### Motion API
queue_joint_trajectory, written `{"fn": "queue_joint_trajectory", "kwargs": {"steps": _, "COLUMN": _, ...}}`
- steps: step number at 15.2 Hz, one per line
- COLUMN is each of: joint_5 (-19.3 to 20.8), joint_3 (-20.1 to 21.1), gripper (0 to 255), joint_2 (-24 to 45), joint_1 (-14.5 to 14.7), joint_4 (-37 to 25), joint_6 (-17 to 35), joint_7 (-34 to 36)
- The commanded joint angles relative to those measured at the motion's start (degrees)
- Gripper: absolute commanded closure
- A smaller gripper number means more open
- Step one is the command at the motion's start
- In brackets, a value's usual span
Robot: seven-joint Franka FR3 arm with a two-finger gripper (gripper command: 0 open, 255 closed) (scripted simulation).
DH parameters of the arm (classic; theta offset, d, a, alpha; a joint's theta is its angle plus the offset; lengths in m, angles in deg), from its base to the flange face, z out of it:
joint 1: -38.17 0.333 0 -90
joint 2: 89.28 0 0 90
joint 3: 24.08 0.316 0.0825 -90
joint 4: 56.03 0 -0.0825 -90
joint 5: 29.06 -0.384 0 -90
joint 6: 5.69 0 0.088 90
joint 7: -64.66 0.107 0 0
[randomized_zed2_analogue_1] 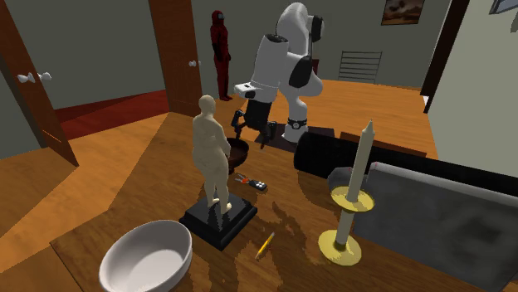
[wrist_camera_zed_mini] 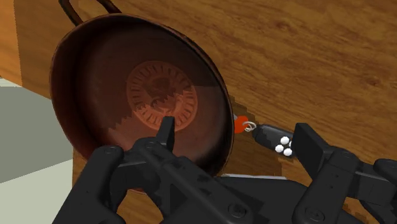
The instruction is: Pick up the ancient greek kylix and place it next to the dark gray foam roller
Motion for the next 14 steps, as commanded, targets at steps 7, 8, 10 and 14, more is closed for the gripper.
{"fn": "queue_joint_trajectory", "kwargs": {"steps": 7, "joint_5": 1.03, "joint_3": -0.56, "gripper": 0, "joint_2": 4.89, "joint_1": -0.37, "joint_4": -0.98, "joint_6": 3.90, "joint_7": 0.63}}
{"fn": "queue_joint_trajectory", "kwargs": {"steps": 8, "joint_5": 1.15, "joint_3": -0.66, "gripper": 0, "joint_2": 5.56, "joint_1": -0.50, "joint_4": -0.73, "joint_6": 4.84, "joint_7": 0.71}}
{"fn": "queue_joint_trajectory", "kwargs": {"steps": 10, "joint_5": 1.15, "joint_3": -0.66, "gripper": 0, "joint_2": 5.55, "joint_1": -0.50, "joint_4": -0.72, "joint_6": 4.84, "joint_7": 0.71}}
{"fn": "queue_joint_trajectory", "kwargs": {"steps": 14, "joint_5": 1.15, "joint_3": -0.66, "gripper": 0, "joint_2": 5.56, "joint_1": -0.50, "joint_4": -0.73, "joint_6": 4.84, "joint_7": 0.71}}
